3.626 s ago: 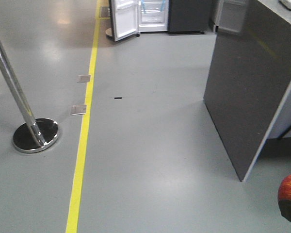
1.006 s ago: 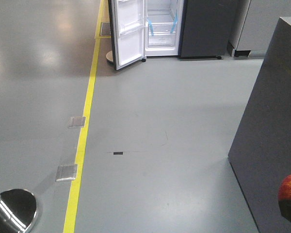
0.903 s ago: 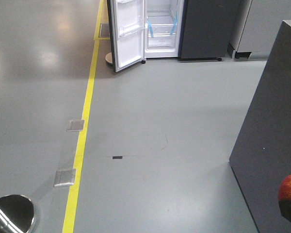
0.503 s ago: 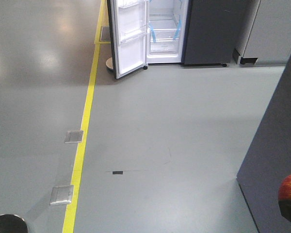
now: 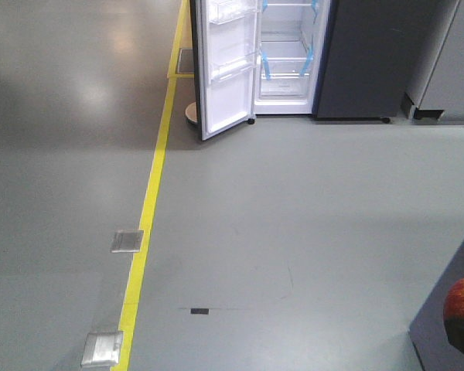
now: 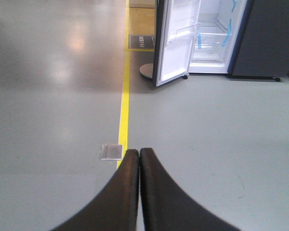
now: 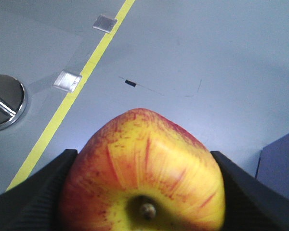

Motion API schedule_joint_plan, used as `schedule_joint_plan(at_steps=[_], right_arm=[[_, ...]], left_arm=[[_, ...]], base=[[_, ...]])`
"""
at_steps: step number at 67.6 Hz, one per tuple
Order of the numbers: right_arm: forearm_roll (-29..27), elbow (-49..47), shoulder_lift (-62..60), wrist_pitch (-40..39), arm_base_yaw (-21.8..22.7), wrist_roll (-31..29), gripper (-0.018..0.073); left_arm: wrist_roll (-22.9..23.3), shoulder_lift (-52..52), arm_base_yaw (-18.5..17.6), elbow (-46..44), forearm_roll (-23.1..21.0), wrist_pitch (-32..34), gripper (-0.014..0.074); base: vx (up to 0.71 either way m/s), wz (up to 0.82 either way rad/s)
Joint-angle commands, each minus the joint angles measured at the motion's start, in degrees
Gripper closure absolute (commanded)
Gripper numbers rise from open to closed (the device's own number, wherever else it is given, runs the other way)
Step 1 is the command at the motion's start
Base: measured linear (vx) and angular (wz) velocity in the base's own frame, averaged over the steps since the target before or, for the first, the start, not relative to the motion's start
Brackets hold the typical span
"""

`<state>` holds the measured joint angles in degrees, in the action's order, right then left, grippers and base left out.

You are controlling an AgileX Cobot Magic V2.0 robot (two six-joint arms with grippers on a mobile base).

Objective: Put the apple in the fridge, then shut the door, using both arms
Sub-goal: 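Carry the apple in the right gripper toward the open refrigerator, then keep holding the apple while driving up to the refrigerator door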

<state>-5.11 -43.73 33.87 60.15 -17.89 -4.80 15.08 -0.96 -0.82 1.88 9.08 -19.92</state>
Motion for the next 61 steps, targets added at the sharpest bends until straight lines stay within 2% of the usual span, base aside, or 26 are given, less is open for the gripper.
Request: schedule_joint_plan(at_steps=[1, 61], right_arm=[[0.03, -1.57, 0.33, -3.56, -0.07, -0.35, 0.0448], [0.04, -1.57, 0.33, -3.48, -0.07, -0.35, 0.0448]], left_arm=[[0.46, 0.09, -0.38, 0.96, -0.25, 4.05, 0.0603], [0.46, 0.09, -0.38, 0.96, -0.25, 4.05, 0.0603]], base=[[0.34, 0.10], [0.34, 0.00]])
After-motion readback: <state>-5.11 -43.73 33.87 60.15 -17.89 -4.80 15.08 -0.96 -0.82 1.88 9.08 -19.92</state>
